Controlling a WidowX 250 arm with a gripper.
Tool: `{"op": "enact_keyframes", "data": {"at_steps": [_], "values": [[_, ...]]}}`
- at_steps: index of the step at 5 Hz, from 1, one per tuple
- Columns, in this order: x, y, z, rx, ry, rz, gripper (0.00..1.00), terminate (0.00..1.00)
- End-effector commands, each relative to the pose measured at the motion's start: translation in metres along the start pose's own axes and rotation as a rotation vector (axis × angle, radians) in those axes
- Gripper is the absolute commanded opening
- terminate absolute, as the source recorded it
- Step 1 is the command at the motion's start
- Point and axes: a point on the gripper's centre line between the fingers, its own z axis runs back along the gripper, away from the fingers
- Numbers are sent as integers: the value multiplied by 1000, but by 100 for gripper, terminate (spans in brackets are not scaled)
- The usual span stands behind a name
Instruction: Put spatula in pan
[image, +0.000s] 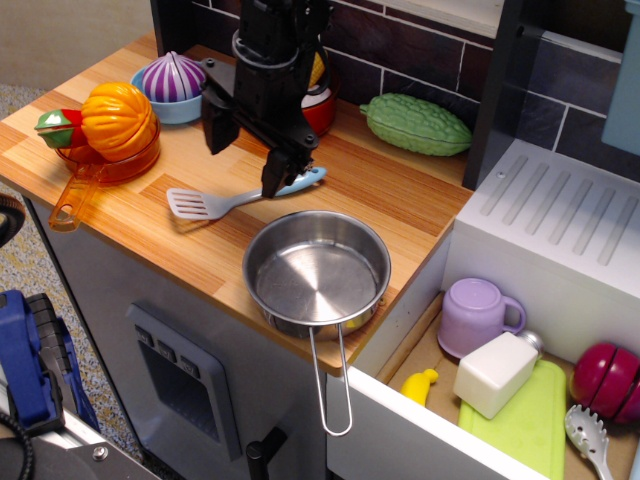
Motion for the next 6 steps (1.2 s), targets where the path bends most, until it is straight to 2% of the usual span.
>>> {"op": "enact_keyframes", "data": {"at_steps": [1,4,5,6], "values": [[21,10,4,15,-89,-42,100,0],[28,15,-26,-2,-131,-137,100,0],[30,15,-33,-22,-136,-137,0,0],[32,16,-35,-30,-141,-149,0,0]]}}
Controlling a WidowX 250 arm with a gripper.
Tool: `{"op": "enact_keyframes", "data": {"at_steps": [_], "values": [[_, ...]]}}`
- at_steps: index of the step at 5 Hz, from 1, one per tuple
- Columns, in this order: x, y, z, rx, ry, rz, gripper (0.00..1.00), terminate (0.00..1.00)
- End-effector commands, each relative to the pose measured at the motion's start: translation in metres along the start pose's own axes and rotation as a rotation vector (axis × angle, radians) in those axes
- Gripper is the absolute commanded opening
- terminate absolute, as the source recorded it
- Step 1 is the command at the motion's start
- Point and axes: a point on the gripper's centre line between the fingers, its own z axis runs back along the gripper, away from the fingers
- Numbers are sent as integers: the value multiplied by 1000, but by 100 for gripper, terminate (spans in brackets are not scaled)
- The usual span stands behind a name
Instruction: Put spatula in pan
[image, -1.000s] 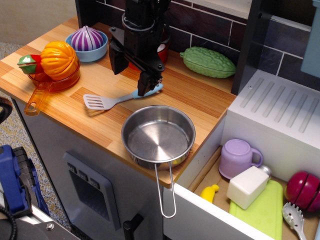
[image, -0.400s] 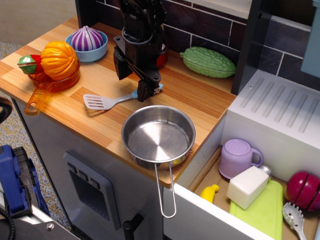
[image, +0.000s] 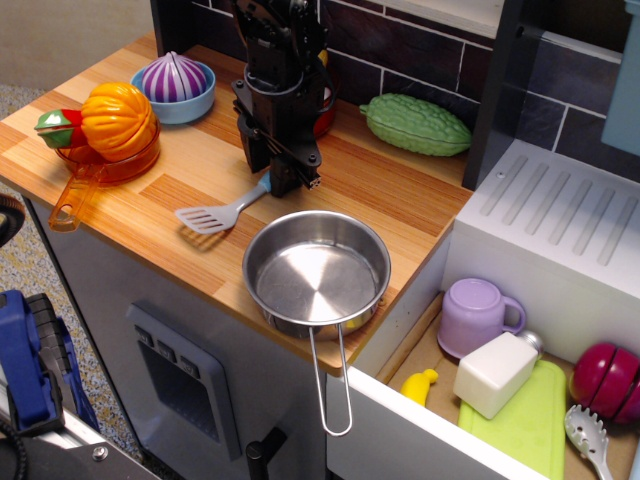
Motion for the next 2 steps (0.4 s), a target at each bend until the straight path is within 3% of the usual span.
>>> {"op": "enact_keyframes", "data": {"at_steps": [1,2], "values": [[5,8,8,13,-26,0,0,0],[0,11,21,3,16,-25,0,0]]}}
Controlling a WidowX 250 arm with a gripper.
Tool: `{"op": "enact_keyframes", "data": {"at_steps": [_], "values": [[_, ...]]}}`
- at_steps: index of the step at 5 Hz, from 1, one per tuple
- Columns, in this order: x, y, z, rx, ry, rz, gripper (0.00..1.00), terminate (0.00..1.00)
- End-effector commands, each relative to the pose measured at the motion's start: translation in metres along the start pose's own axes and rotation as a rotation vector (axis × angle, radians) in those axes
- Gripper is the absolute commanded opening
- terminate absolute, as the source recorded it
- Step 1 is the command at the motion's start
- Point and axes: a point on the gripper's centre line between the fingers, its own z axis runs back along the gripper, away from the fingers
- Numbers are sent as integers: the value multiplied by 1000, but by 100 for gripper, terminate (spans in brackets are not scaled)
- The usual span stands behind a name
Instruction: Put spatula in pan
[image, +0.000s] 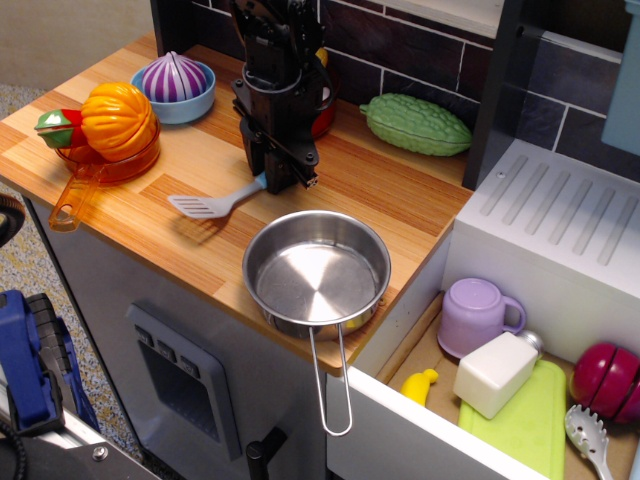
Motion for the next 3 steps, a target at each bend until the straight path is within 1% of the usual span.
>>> {"op": "enact_keyframes", "data": {"at_steps": [1,2,3], "values": [[-5,11,43,50,34,-20,0,0],[-14,-3,67,55,92,33,0,0],[-20,-23,81,25,122,93,0,0]]}}
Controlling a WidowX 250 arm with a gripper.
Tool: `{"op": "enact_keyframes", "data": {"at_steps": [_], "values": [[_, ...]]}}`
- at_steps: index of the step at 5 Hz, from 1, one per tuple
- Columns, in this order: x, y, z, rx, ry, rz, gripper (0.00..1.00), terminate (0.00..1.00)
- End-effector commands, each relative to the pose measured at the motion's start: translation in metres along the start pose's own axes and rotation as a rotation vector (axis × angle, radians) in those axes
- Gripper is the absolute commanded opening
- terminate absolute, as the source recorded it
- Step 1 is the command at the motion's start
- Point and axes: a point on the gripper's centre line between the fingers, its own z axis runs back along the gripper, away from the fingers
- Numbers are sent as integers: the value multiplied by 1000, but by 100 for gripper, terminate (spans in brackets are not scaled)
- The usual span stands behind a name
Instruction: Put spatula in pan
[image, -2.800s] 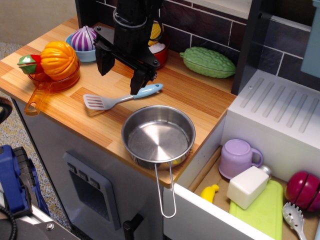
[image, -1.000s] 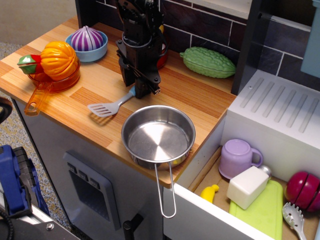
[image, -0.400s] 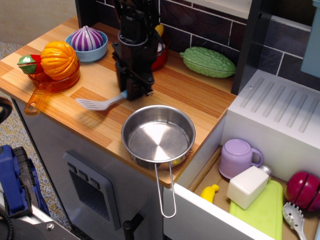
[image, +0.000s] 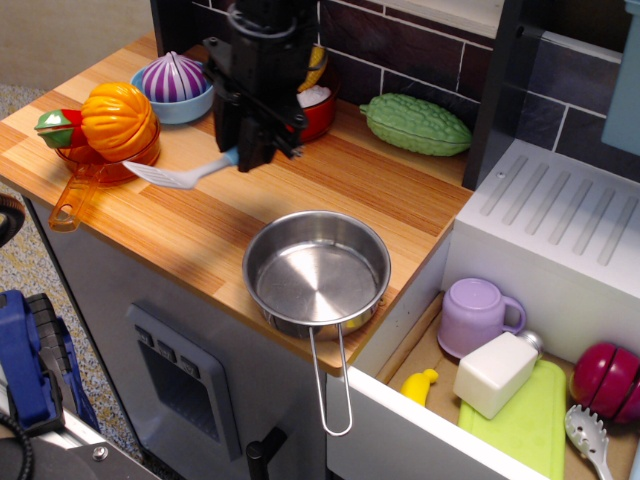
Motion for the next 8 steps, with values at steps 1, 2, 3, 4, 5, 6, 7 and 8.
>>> {"op": "enact_keyframes", "data": {"at_steps": [1,2,3,4,5,6,7,8], "values": [[-4,-23,25,-18,-45,87,0,0],[5,-41,28,-46,-47,110,0,0],[8,-56,31,-63,-46,145,0,0],[10,-69,30,-69,-56,157,0,0],[12,-74,24,-101,-54,203,100,0],[13,-74,21,-108,-52,241,100,0],[13,-74,21,-108,-52,241,100,0],[13,-74,21,-108,-52,241,100,100]]}}
